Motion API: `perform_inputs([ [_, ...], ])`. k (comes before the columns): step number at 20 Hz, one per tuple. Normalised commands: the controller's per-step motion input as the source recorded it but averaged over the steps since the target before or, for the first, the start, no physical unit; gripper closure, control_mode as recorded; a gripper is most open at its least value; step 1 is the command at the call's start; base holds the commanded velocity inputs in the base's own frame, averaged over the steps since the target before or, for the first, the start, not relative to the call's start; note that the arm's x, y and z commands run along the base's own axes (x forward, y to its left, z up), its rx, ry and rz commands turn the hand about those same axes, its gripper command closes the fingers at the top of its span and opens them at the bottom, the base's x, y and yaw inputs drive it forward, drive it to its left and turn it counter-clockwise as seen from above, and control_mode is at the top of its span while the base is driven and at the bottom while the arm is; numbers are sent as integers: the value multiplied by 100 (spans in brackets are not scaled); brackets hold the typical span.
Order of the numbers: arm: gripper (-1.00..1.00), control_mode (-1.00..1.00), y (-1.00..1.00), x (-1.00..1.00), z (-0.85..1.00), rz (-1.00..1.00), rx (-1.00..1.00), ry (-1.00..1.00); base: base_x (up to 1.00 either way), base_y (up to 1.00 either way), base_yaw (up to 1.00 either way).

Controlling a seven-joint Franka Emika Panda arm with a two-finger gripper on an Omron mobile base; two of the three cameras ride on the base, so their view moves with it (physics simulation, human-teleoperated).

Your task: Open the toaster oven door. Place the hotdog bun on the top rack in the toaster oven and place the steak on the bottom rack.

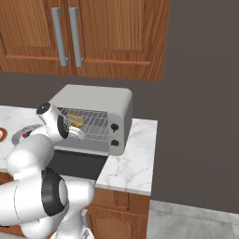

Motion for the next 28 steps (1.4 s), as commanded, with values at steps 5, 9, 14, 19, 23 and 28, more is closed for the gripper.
perform_inputs([
  [5, -100, -100, 1, 30, 0, 0, 0, -10, 0, 0, 0],
  [9, -100, -100, 13, -14, 0, 0, 0, -3, 0, 0, 0],
  [14, -100, -100, 12, -33, 0, 2, 0, 0, 0, 0, 0],
  [19, -100, -100, 1, 17, -15, 2, -1, -5, 0, 0, 0],
  [23, -100, -100, 0, 37, -24, 2, -6, -11, 0, 0, 0],
  [28, -100, -100, 0, 21, -2, 4, -3, -8, 0, 0, 0],
])
